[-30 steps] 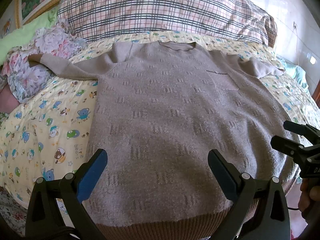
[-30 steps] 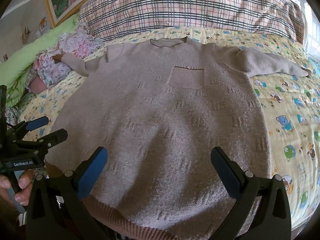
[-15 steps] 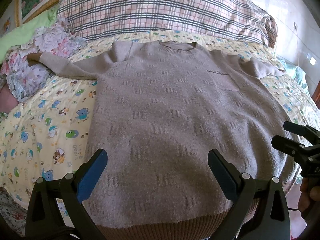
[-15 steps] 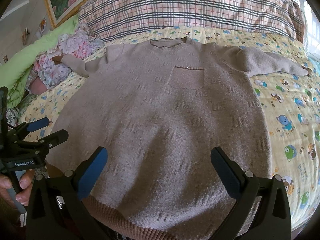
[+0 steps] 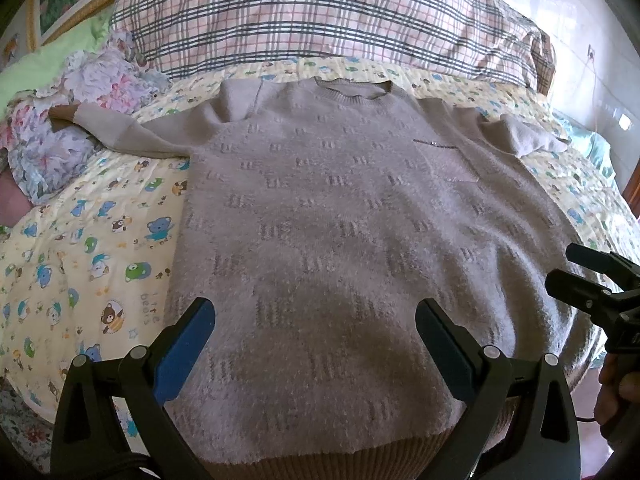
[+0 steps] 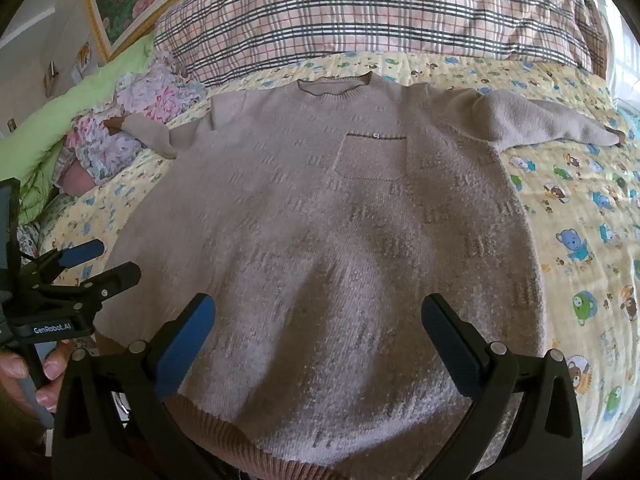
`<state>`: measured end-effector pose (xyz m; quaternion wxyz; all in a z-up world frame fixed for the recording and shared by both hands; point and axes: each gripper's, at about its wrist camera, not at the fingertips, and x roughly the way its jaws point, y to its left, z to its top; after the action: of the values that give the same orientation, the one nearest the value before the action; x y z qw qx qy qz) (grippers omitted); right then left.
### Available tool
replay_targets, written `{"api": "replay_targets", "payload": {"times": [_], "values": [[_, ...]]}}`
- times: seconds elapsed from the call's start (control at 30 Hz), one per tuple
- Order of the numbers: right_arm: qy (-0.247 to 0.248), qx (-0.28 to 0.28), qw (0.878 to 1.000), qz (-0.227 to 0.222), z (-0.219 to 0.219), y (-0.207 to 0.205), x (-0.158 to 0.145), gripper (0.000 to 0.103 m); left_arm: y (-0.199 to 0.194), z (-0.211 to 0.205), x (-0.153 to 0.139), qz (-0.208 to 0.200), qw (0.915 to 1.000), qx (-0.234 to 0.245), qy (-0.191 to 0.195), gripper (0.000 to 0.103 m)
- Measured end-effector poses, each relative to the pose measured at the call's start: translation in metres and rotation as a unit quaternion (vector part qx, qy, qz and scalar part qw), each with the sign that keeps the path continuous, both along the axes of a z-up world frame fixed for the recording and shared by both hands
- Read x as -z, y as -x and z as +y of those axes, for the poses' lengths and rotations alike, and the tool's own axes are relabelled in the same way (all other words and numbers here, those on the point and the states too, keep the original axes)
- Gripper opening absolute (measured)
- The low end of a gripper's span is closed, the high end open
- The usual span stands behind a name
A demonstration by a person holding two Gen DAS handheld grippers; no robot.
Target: Fold small clothes
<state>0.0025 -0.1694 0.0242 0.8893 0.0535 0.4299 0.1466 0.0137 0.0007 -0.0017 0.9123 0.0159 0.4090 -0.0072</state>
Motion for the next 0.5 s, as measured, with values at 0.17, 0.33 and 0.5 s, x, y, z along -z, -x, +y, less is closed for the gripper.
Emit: {"api": "replay_targets", "payload": {"times": [0.17,0.33,0.5], "values": [[0.005,0.009,1.0,0.004,-0.007,-0.003,-0.001,0.103,-0.007,0.002,-0.001,0.003,0.9999,-0.013,0.008,0.101],[-0.035,0.028,0.999,0.001,-0.025,-0.012,-0.001,0.103,-0.017,0.001,-0.004,-0.004,0.9999,-0.014,-0.003,0.101],[-0.063,0.061,0.996,0.004,-0.052,-0.023,-0.003,0.103,-0.033,0.002,-0.008,-0.006,0.9998,-0.016,-0.006,0.101]]}}
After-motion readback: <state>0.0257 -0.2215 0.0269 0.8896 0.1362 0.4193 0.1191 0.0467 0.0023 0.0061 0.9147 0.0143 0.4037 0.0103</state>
